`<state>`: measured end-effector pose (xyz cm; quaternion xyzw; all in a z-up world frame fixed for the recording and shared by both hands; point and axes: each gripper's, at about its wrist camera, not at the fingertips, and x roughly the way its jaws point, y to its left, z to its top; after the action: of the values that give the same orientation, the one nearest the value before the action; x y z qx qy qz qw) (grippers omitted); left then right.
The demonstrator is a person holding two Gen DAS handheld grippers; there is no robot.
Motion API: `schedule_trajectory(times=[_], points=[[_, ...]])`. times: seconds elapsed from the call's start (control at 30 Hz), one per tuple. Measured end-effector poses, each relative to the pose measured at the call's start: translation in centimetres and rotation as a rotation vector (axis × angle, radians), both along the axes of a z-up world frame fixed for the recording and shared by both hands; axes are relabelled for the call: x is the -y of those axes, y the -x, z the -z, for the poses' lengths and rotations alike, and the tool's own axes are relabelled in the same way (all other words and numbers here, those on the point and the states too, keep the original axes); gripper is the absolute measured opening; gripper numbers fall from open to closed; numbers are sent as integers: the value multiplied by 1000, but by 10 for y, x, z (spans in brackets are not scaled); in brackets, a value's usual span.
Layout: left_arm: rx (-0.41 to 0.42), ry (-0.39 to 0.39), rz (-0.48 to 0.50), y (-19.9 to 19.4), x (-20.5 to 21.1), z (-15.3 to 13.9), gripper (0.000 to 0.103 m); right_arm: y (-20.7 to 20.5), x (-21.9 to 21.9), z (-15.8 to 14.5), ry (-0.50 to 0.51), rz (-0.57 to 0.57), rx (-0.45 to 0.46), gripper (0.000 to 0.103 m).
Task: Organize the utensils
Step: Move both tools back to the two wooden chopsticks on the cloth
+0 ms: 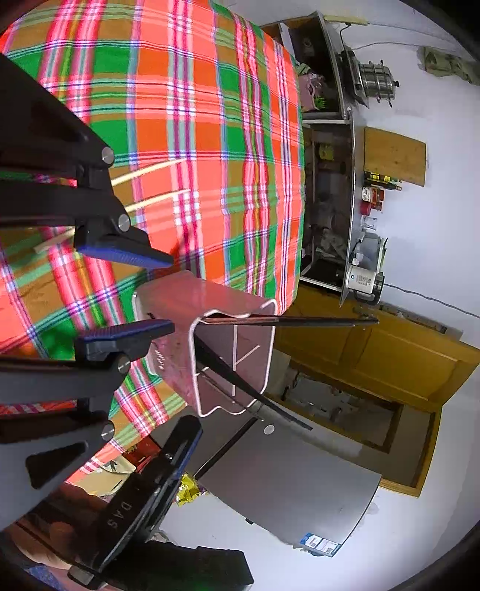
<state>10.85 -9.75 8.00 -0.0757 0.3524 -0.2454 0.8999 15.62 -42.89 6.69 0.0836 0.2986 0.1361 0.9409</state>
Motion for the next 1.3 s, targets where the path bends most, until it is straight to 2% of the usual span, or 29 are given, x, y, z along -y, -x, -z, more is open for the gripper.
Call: schedule_trajectory(times=[0.33, 0.6, 0.97, 1.3], points=[[-11, -10, -18, 29, -17, 12, 30, 23, -7, 11, -7, -23, -14, 12], [-29, -5, -32, 38, -27, 20, 30, 31, -16, 18, -6, -40, -26, 12], [-64, -10, -62, 31, -37, 36, 30, 26, -31, 29, 0, -68, -59, 12], [-144, -28, -136, 5, -59, 73, 30, 8, -66, 59, 13, -149, -140, 12]])
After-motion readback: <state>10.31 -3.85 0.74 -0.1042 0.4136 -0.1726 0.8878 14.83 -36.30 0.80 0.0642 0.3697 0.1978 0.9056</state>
